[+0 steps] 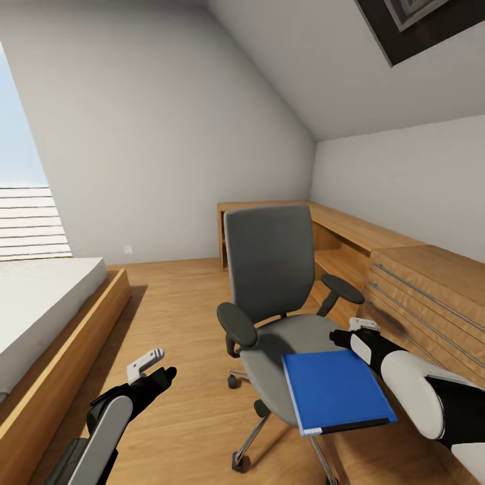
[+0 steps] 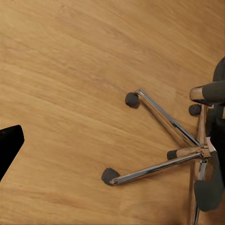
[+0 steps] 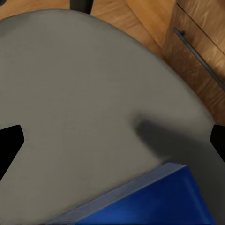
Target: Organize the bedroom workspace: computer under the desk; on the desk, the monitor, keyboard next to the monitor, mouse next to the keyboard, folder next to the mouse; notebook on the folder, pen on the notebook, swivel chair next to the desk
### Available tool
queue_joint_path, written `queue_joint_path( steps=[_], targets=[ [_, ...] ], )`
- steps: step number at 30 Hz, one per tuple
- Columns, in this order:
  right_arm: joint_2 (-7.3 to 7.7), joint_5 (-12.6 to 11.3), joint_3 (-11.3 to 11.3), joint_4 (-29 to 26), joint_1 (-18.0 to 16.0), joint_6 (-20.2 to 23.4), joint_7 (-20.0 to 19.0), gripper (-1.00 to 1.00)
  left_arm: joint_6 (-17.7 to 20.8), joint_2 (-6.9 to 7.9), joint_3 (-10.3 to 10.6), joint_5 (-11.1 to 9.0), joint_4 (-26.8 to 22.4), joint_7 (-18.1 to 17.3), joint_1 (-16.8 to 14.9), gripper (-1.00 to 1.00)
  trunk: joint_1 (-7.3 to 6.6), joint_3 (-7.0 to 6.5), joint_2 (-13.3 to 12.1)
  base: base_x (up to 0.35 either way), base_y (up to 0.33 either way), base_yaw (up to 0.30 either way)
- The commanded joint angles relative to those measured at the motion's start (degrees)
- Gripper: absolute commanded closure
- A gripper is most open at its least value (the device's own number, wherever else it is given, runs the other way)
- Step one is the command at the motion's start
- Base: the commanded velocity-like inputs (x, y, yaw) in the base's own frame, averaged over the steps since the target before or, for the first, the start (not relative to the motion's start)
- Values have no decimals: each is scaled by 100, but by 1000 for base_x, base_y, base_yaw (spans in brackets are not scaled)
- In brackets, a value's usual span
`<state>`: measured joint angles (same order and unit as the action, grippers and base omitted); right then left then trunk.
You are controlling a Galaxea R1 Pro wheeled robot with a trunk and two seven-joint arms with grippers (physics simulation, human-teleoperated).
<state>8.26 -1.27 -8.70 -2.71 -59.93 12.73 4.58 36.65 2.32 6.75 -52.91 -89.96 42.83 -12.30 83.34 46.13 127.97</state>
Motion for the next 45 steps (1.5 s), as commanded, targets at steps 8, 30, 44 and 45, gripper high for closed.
queue_joint_path(
  steps=[8,30,44,45],
  targets=[
    [-51,-27,-20,-31,-2,-151,-9,-100,0,5,11,-59,10,65,-3,-100,-1,6,3,0,0,0],
    [-216,-39,-14,-229,-2,-281,-36,-100,-9,8,10,-41,159,83,-1,-100,-1,6,3,0,0,0],
    [-218,-45,-14,-417,12,-271,-36,-100,-9,14,10,-42,170,85,-2,-100,-1,6,3,0,0,0],
    [-220,-45,-13,-441,22,-269,-36,-100,-9,14,10,-42,171,85,-2,-100,-1,6,3,0,0,0]
  ],
)
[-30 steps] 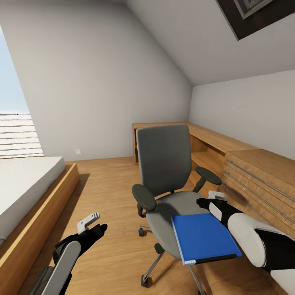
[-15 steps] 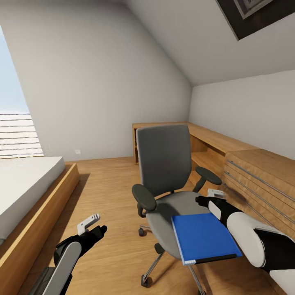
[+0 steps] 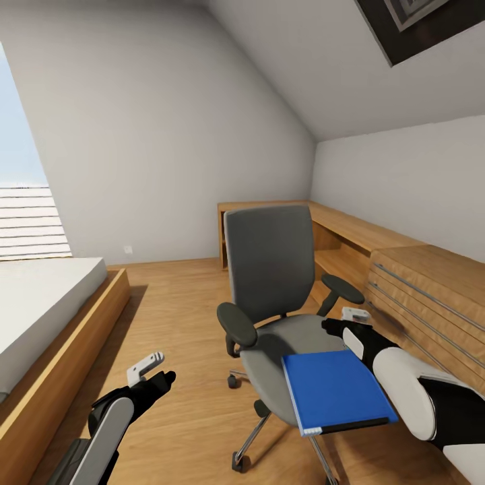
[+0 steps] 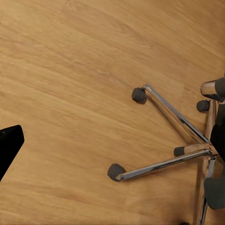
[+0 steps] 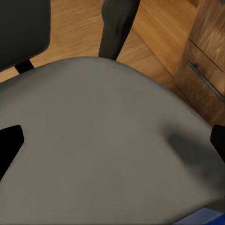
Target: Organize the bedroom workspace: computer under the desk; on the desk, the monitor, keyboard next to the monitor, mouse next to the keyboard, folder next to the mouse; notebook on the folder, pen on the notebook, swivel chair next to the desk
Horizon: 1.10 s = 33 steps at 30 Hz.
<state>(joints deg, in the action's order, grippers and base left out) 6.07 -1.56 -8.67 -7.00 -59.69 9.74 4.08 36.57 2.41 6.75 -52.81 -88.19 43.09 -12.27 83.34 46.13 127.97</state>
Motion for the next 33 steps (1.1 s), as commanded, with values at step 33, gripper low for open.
queue_joint_path(
  steps=[33],
  targets=[
    [-790,-62,-51,-6694,3183,2610,127,-100,-1,5,2,-36,-14,51,-5,-100,-1,6,3,0,0,0]
  ],
)
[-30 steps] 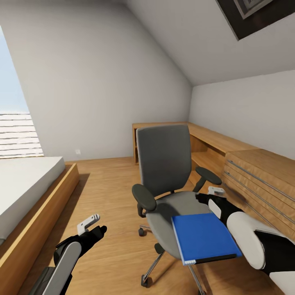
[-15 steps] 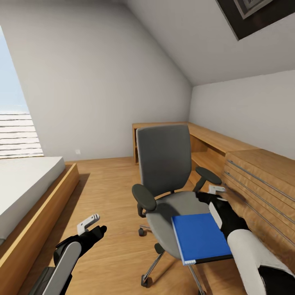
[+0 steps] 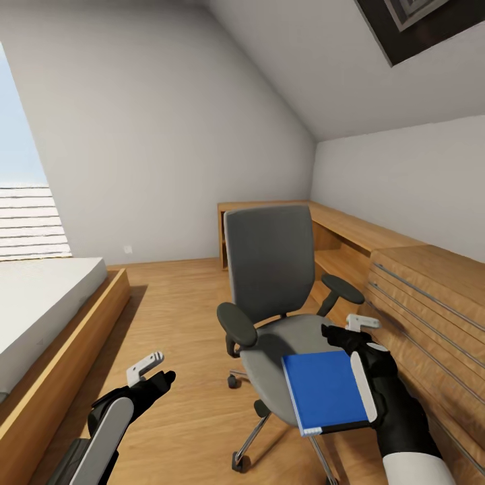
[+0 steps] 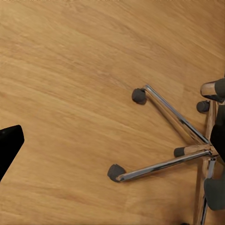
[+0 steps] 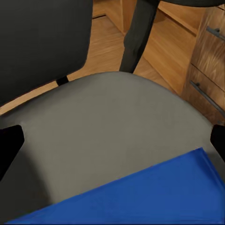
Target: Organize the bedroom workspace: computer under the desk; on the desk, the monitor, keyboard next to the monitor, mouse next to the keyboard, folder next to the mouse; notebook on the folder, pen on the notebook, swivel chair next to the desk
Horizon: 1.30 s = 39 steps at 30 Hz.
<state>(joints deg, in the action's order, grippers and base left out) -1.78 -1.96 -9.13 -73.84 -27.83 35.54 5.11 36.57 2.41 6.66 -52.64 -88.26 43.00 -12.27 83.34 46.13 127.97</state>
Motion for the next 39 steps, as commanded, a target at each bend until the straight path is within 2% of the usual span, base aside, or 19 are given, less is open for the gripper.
queue_joint_path(
  steps=[1,3,4,9,11,26,27,39],
  targets=[
    [-25,-105,-39,-134,29,217,23,-100,-1,6,11,-53,-7,57,-6,-100,-1,6,3,0,0,0],
    [-37,-242,-102,-238,49,374,22,-100,-1,6,11,-53,-7,55,-6,-100,-1,6,3,0,0,0],
    [-42,-417,-182,-321,62,503,20,-100,-1,6,11,-53,-7,53,-7,-100,-1,6,3,0,0,0],
    [-32,-914,-333,-440,79,751,17,-100,-1,6,11,-53,-7,51,-6,-100,-1,6,3,0,0,0],
    [-32,-1004,-356,-458,84,787,17,-100,-1,6,11,-53,-7,51,-6,-100,-1,6,3,0,0,0],
    [-62,-1327,-393,-525,93,826,-4,-100,-1,6,10,-53,-7,50,-6,-100,-1,6,3,0,0,0],
    [-58,-1409,-398,-595,93,840,8,-100,-1,6,11,-60,-7,50,-6,-100,-1,6,3,0,267,0],
    [-60,-1421,-405,-612,93,835,16,-100,-1,6,11,-69,-7,50,-6,-100,-1,6,3,0,315,-25]
  ],
)
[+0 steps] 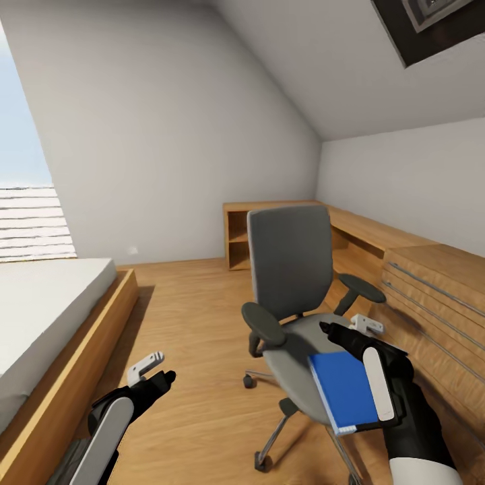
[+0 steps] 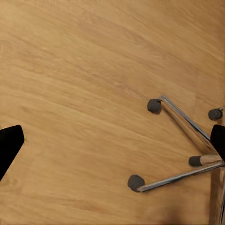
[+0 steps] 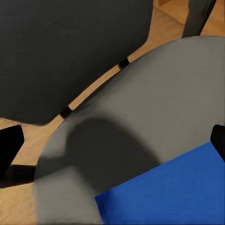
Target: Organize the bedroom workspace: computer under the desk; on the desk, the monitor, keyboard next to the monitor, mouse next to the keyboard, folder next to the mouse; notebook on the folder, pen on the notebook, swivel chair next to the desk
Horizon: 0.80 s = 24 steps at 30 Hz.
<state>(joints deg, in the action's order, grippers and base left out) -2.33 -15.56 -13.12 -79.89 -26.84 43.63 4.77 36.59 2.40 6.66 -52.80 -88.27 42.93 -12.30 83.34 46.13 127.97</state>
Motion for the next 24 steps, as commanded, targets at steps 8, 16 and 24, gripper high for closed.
queue_joint_path(
  steps=[8,16,24],
  targets=[
    [-4,-61,-6,-2,-6,8,50,-100,-2,6,10,-55,-6,57,-3,-100,-1,6,3,-5,322,-222],
    [-5,-61,-6,6,-6,-2,50,-100,0,6,10,-55,-6,57,-5,-100,-1,6,3,-203,198,-281],
    [-9,-61,-6,14,-6,-7,50,-100,3,6,10,-63,-6,59,-4,-100,-1,8,3,-284,108,-297]
  ],
)
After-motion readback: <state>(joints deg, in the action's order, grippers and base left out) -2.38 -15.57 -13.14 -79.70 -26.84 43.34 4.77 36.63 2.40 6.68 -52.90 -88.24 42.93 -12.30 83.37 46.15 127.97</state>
